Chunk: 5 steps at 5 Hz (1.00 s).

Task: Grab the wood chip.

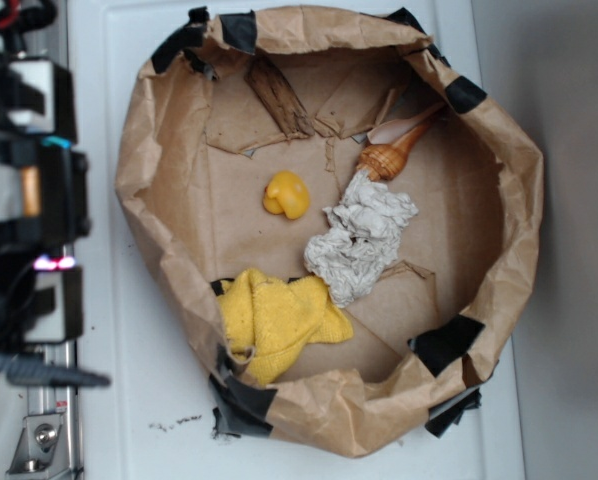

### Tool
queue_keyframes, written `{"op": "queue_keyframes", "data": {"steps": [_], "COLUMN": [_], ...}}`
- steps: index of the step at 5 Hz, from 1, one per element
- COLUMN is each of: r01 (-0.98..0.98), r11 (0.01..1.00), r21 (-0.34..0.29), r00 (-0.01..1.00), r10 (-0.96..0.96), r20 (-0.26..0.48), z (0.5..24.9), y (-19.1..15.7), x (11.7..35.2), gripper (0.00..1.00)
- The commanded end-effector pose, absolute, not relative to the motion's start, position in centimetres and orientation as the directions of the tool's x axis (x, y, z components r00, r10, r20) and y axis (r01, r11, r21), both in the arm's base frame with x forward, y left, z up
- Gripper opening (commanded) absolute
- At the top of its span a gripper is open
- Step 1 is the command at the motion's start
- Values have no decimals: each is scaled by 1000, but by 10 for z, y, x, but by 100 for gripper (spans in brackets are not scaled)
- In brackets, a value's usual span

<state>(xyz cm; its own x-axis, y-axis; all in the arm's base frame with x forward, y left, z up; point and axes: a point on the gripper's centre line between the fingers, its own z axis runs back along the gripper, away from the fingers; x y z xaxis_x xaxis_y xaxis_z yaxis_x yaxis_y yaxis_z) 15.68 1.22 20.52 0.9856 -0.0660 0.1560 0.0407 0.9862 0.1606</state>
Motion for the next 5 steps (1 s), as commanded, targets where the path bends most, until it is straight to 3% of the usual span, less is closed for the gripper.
{"op": "queue_keyframes", "data": {"steps": [1, 2, 3, 4, 5], "r01": [262, 336, 371, 406, 434], "r11": [955, 935, 914, 897, 881], "r21": [143, 117, 163, 173, 190], "r00": [928, 911, 908, 903, 890], "r10": [-290, -354, -394, -423, -452], "r20": [233, 211, 144, 74, 63], "z": [176, 171, 155, 127, 102], "y": [53, 63, 51, 42, 36], "x": [200, 221, 250, 265, 267], "gripper": [100, 100, 100, 100, 100]}}
